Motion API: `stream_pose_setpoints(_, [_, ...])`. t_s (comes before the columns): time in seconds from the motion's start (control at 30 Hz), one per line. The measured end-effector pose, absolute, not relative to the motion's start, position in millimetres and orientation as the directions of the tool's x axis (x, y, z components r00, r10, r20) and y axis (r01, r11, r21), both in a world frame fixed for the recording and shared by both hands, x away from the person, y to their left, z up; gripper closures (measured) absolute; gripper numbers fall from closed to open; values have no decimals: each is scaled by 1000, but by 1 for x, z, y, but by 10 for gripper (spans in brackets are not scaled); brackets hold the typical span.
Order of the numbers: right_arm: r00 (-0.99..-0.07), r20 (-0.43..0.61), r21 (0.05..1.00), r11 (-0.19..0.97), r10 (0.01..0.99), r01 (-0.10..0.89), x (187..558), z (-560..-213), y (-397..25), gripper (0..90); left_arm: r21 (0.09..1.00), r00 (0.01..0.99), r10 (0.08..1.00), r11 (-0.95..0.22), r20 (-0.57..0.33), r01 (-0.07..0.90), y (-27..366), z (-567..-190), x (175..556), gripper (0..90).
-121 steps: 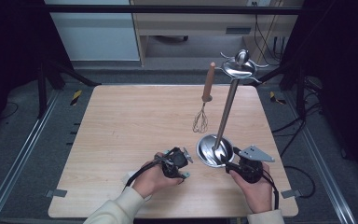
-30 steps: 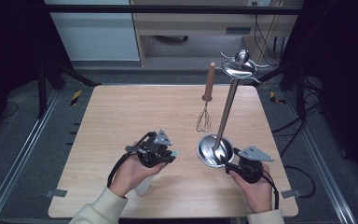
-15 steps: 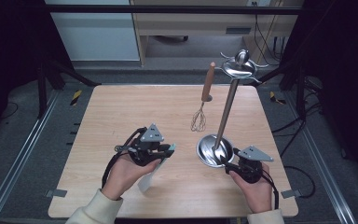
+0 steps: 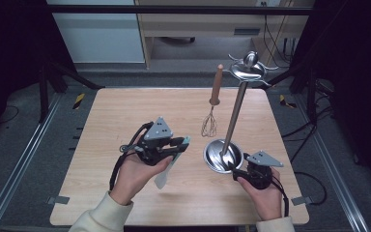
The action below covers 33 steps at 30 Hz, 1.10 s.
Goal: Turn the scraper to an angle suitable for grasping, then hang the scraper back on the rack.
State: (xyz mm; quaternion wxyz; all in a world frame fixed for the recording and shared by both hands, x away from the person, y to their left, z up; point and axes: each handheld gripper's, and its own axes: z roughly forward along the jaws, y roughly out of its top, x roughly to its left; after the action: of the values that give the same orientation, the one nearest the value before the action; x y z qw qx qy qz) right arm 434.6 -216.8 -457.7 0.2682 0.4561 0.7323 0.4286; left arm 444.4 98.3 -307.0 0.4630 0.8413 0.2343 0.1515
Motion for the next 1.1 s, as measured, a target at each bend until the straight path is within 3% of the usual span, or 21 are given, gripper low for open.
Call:
stream_pose_setpoints(0.83, [-434,-5,868,220,901,446,435,-459,-216,291,894,827,545,-427,137,134,47,-238,438,747])
stream_pose_setpoints(1.1, [-439,-4,867,222,899,445,435,-459,-215,290,913,816,564,-388,127,126,36,-227,442,747])
